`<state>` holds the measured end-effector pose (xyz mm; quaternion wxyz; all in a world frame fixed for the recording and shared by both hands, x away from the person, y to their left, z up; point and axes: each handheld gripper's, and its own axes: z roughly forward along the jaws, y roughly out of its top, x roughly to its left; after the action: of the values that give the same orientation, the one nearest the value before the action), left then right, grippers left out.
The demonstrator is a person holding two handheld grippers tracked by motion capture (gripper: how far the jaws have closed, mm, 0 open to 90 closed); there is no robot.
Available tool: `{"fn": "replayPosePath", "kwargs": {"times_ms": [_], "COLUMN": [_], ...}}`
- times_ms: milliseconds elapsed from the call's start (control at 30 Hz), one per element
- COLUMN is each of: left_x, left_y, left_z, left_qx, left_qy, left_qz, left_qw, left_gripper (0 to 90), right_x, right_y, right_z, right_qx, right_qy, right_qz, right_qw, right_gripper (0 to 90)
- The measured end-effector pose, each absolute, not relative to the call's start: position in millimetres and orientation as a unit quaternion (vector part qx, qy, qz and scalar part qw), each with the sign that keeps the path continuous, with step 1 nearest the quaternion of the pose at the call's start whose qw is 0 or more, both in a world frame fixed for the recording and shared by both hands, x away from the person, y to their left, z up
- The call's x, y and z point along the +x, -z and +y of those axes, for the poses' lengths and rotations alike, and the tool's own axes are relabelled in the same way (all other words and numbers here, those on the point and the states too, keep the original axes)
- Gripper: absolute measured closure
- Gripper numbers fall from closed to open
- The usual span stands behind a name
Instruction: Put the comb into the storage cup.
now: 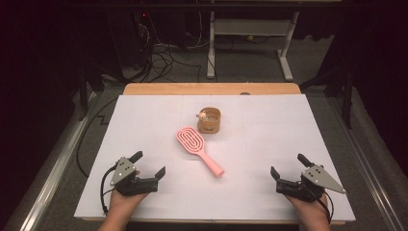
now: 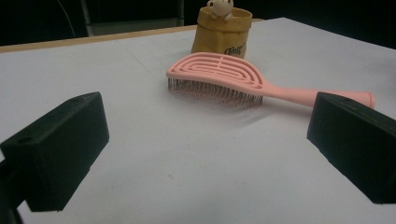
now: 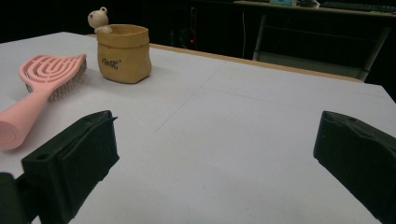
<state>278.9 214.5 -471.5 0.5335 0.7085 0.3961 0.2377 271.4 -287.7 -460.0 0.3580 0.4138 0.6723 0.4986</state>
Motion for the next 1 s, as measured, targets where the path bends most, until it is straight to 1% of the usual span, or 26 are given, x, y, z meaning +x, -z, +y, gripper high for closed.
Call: {"fn": "replayPosePath", "kwargs": {"times_ms": [1000], "left_x": [282.7], "left_y": [472.3], "left_z": [216.0], "left_qx": [0.702], "left_qy": [-0.236], "left_qz": [0.404], "left_qw": [0.536], "left_gripper": [0.0], "right_x": [270.2], "right_y": [457.8], "right_z": [-287.6], "right_qx": [0.42], "right_qy": [-0.492], "right_qz": [0.675], "right_qw": [0.356], "right_gripper": [0.1]}}
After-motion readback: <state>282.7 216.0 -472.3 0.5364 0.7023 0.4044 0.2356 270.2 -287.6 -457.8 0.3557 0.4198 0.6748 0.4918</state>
